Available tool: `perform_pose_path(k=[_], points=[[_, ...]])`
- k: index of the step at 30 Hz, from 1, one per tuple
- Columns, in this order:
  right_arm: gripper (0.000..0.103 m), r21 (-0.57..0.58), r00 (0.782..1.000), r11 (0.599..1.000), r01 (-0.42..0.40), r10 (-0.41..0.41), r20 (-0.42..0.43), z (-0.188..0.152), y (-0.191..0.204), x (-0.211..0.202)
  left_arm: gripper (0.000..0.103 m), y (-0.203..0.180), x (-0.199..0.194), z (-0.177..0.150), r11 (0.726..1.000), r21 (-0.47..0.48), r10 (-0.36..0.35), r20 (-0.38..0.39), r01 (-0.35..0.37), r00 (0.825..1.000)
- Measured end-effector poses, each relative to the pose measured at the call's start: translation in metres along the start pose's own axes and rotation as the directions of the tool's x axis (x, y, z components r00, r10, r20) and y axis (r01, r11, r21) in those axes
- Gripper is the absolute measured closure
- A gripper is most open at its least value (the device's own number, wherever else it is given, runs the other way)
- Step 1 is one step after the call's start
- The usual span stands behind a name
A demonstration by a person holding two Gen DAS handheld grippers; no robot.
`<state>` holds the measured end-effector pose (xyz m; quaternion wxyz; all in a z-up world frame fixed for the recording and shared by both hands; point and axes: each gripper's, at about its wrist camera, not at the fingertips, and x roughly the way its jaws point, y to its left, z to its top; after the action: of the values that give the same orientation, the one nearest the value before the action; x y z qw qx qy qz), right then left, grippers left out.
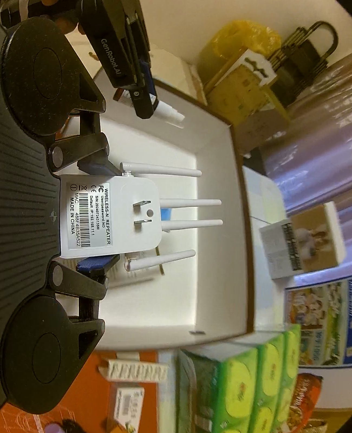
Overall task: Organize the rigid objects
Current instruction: 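Lower the spray bottle and repeater into the brown box and release them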
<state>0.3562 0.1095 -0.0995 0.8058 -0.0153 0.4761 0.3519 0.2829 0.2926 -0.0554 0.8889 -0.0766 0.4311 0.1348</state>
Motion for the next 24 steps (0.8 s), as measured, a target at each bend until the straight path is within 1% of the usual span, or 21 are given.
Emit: perform_pose_path(k=[4,8,12,13,14,15,16,18,19,20,24], points=[[0.049,-0.003,0.999,1.0,0.013,-0.013,-0.039,0.002,0.009,0.023,0.084,0.01,0.015,0.001,1.0,0.003,0.008,-0.036,-0.008,0.999],[0.049,0.015,0.998,1.0,0.02,-0.019,-0.064,0.004,0.013,0.037,0.084,0.018,0.024,0.002,1.0,0.006,0.012,-0.056,-0.012,0.998],[0.047,0.059,0.997,0.998,-0.004,0.009,-0.081,0.008,0.013,0.047,0.084,0.022,0.033,0.004,1.0,0.003,0.018,-0.086,-0.018,0.996],[0.04,0.059,0.997,0.998,-0.008,0.012,-0.075,0.01,0.013,0.047,0.084,0.023,0.037,0.004,1.0,-0.001,0.022,-0.094,-0.022,0.995],[0.026,0.049,0.998,0.999,-0.01,0.013,-0.064,0.011,0.013,0.047,0.084,0.024,0.04,0.004,1.0,-0.005,0.021,-0.104,-0.021,0.994],[0.02,0.038,0.998,0.999,-0.002,0.004,-0.056,0.012,0.014,0.045,0.084,0.024,0.043,0.005,1.0,-0.009,0.021,-0.114,-0.022,0.993],[0.018,0.024,0.999,1.0,0.009,-0.008,-0.045,0.012,0.014,0.043,0.084,0.025,0.045,0.005,1.0,-0.009,0.025,-0.122,-0.027,0.992],[0.018,0.001,0.999,1.0,0.018,-0.018,-0.04,0.011,0.015,0.04,0.082,0.026,0.048,0.003,1.0,0.003,0.027,-0.136,-0.026,0.99],[0.018,-0.001,0.999,1.0,0.022,-0.022,-0.044,0.01,0.014,0.039,0.076,0.026,0.049,0.002,1.0,0.005,0.027,-0.142,-0.027,0.99],[0.018,-0.001,0.998,1.0,0.024,-0.024,-0.052,0.009,0.012,0.039,0.072,0.026,0.049,0.002,1.0,0.007,0.029,-0.145,-0.028,0.989],[0.018,-0.009,0.996,0.999,0.038,-0.039,-0.081,0.004,0.007,0.038,0.071,0.026,0.046,-0.002,1.0,0.008,0.024,-0.145,-0.023,0.989]])
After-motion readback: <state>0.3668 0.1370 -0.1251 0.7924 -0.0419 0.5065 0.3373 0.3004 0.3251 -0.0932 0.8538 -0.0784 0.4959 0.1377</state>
